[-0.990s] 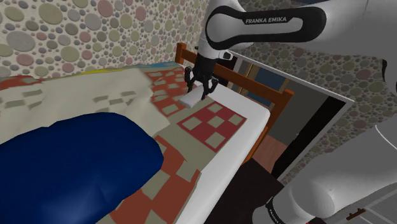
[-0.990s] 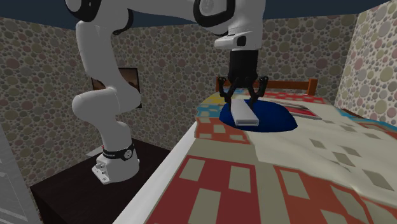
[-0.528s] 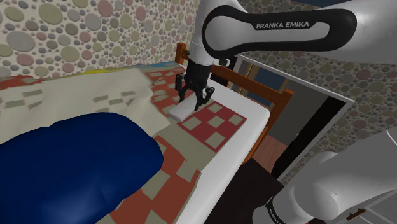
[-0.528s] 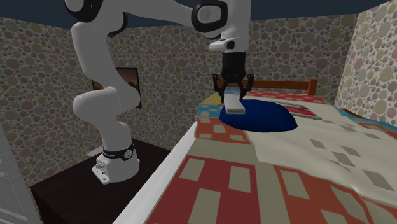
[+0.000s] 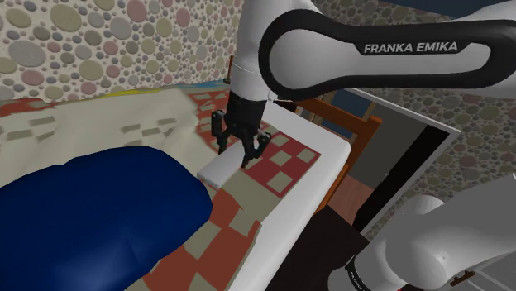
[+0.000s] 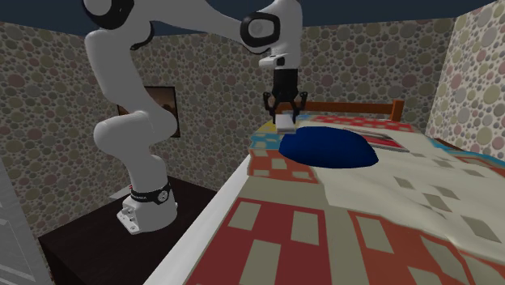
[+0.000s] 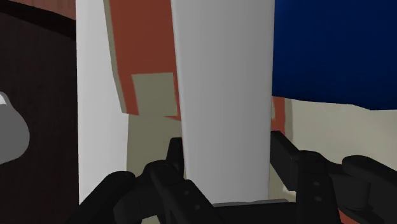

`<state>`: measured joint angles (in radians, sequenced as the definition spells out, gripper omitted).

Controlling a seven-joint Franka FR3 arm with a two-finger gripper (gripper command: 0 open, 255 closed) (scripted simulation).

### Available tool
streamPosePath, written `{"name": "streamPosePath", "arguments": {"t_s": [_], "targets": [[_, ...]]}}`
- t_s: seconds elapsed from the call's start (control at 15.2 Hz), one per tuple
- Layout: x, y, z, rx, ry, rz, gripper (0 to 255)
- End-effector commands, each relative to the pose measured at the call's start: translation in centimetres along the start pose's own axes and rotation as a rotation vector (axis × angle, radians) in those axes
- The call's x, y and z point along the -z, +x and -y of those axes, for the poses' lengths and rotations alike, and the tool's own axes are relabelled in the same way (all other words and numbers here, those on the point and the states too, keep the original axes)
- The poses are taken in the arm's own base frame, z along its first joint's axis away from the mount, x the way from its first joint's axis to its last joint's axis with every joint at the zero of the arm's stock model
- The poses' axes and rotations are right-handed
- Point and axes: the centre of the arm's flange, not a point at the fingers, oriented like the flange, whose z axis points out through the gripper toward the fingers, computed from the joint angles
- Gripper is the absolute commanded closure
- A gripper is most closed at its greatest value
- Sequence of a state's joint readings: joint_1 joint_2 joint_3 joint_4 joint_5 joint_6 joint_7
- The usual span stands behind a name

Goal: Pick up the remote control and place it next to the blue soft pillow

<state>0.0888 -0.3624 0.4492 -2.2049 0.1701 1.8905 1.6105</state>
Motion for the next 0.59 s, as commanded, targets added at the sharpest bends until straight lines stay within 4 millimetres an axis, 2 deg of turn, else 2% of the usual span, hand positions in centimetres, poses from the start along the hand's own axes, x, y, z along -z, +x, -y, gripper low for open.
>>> {"name": "streamPosePath", "arguments": {"t_s": [0.0, 0.53], "targets": [[0.2, -2.5, -0.5, -0.002, 0.0, 0.0, 255], [0.2, -12.8, -2.6, -0.002, 0.0, 0.0, 255]]}}
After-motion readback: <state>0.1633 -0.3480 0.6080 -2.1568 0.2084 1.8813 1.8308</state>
